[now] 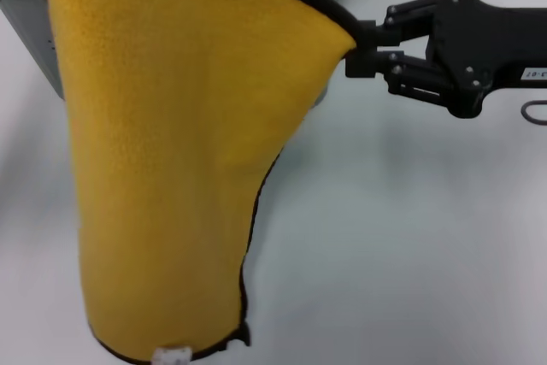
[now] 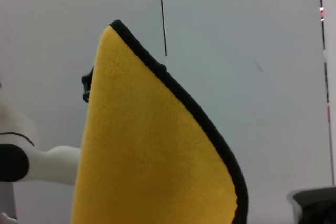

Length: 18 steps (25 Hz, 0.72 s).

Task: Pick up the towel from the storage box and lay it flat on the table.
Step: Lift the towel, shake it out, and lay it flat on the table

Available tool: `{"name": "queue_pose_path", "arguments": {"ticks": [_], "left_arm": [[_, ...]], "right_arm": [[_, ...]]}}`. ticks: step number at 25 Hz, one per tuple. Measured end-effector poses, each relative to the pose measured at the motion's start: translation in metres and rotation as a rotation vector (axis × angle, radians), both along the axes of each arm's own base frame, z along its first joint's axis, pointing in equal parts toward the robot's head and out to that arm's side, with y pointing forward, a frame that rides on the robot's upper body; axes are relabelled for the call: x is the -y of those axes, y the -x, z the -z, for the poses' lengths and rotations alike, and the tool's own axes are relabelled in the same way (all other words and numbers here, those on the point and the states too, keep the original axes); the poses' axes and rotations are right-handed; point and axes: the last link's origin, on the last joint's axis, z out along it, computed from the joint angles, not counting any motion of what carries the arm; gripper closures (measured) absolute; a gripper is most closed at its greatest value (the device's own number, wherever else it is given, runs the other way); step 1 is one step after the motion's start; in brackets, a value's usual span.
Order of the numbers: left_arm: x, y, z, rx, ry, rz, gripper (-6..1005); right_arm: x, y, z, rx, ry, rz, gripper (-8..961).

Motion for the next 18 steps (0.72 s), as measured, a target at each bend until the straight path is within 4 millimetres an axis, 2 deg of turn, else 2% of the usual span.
{"name": "queue_pose_path", "arguments": {"ticks": [12, 18], "left_arm": [[0.002, 0.003, 0.007, -0.027, 0.021, -0.011, 982], [0.004, 0.004, 0.013, -0.065, 0.058, -0.009, 981]], "right_arm": [[-0.001, -0.004, 0.006, -0.003, 0.039, 0.014, 749], [-0.002, -0.008, 0.010, 0.013, 0.055, 0.041, 856]]}}
